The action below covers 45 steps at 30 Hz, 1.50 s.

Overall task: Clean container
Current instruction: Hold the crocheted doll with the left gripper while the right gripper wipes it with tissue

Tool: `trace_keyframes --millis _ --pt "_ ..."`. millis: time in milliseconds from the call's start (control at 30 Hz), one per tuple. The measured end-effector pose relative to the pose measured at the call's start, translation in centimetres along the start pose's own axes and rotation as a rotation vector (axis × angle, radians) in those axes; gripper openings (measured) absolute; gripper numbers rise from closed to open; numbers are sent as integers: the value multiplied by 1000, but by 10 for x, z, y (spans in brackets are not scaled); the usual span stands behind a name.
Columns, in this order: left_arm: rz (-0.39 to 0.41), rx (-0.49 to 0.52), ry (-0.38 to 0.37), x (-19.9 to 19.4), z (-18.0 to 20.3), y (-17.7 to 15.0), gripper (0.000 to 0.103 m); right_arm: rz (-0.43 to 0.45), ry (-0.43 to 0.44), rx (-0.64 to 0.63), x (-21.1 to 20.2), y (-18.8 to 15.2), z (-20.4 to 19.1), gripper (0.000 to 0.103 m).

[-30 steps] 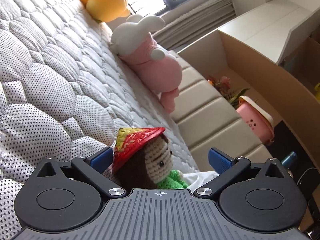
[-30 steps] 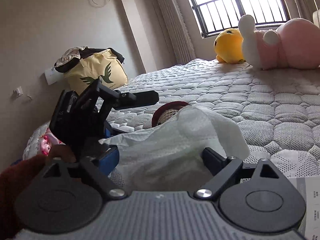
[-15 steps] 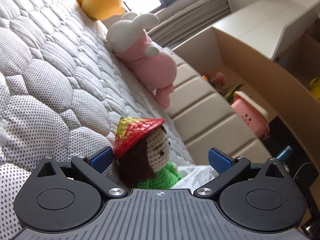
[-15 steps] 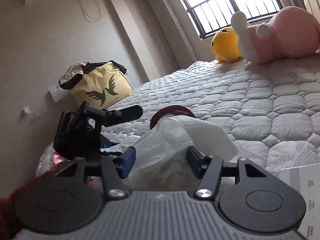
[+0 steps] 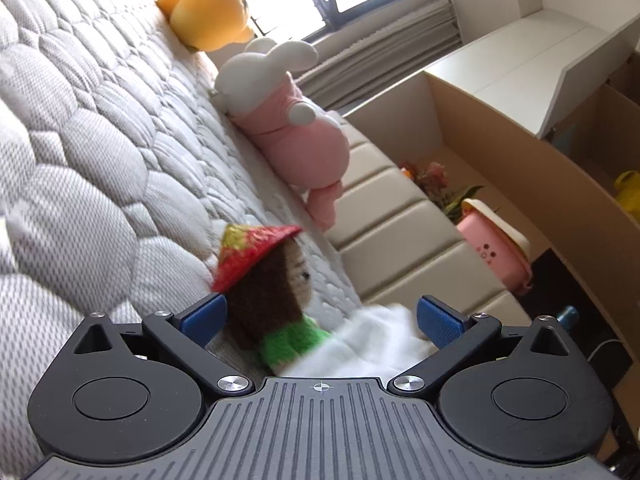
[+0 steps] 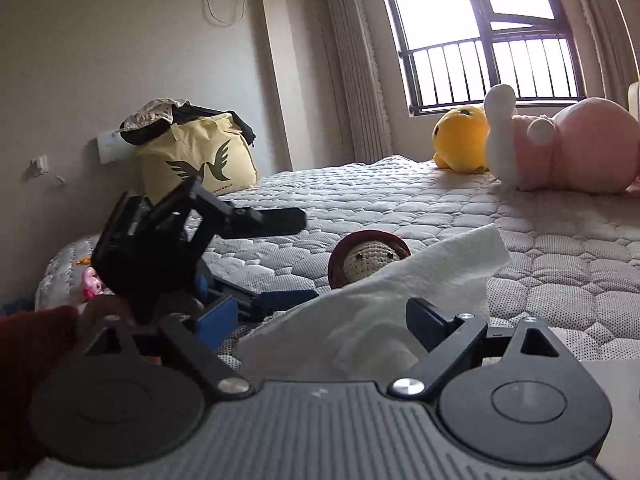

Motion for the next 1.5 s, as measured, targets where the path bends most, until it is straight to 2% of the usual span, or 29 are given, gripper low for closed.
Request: trace_keyframes --millis 200,433,467,567,633,767,1500 --pt "49 -64 -37 -10 0 -2 103 1 -43 47 0 0 12 102" --pt "49 -41 -12 -7 0 -4 103 -20 -77 125 4 -4 29 102" --pt "47 -36 -8 -7 0 -4 103 -33 -72 137 6 -6 31 102" --pt "46 -26 0 -6 1 -4 103 -48 -44 171 8 -8 34 91" --pt "48 -25 1 -5 1 -4 103 -41 -40 187 8 -8 36 93" --pt "49 -19 6 -5 1 -4 103 -58 -51 171 10 -10 34 102" --pt "36 7 25 -1 3 -5 103 -75 -64 158 13 -10 30 103"
Point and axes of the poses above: each gripper's, at about its wrist camera, not at the fingertips, and x roughly the way its jaws point, z to its right, y to its top, the point moved 9 cm from there along x, roughly the way its jaws point
